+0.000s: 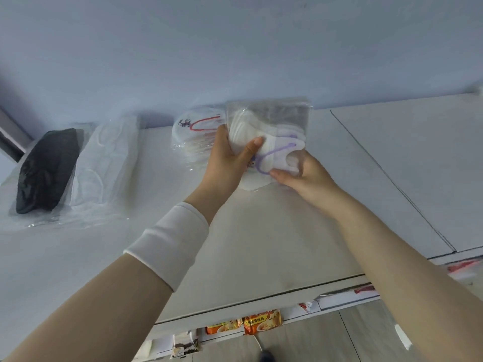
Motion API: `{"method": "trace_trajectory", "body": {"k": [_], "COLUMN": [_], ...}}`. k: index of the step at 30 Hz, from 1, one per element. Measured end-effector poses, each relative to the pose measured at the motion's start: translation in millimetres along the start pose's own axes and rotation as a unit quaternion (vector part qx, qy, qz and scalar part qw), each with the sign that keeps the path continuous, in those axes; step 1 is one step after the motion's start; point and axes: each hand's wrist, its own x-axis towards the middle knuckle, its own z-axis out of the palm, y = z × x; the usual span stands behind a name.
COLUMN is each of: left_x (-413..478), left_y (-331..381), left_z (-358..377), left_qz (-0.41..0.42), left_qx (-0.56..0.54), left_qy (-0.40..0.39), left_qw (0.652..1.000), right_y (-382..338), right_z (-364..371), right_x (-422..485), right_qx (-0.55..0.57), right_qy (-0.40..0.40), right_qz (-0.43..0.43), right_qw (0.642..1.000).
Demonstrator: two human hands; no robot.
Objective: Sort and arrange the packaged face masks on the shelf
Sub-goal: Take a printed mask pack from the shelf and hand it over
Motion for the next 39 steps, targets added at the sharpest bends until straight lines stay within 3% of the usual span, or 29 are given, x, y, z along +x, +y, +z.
{"method": "trace_trajectory", "body": {"k": [3, 6, 11, 17, 30, 39], "left_x": [-5.1, -12.6, -25.4, -54.3, -151.2, -232.3], "left_y": [9.7, 16.3, 25.6, 33.2, 48.3, 37.9], "left_z": [-2.1, -0.7, 29.5, 106.8, 345.6, 512.8], "left_qz": [-0.022, -0.040, -0.094, -0.111, -0.082, -0.099], "left_qx": [-0.012, -0.046, -0.084, -0.075, -0.051, -0.001], "left_qy": [-0.044, -0.140, -0.337, -0.467, -0.582, -0.628], "left_qw": [0.999, 0.988, 0.933, 0.874, 0.807, 0.772], "right_y": [-5.0, -8.4, -19.0, -18.3, 40.4, 95.4], "right_z": [5.8, 6.0, -20.2, -67.7, -200.1, -307.7], "right_x": [-21.4, -50.2, -116.4, -194.4, -347.8, -452.3], "right_qx": [0.056, 0.096, 0.135, 0.160, 0.242, 0.301], "right_qy": [0.064, 0.119, 0.153, 0.239, 0.454, 0.520], "right_qz": [0.038, 0.077, 0.121, 0.157, 0.171, 0.225], "right_qw": [0.996, 0.985, 0.971, 0.945, 0.841, 0.768]}}
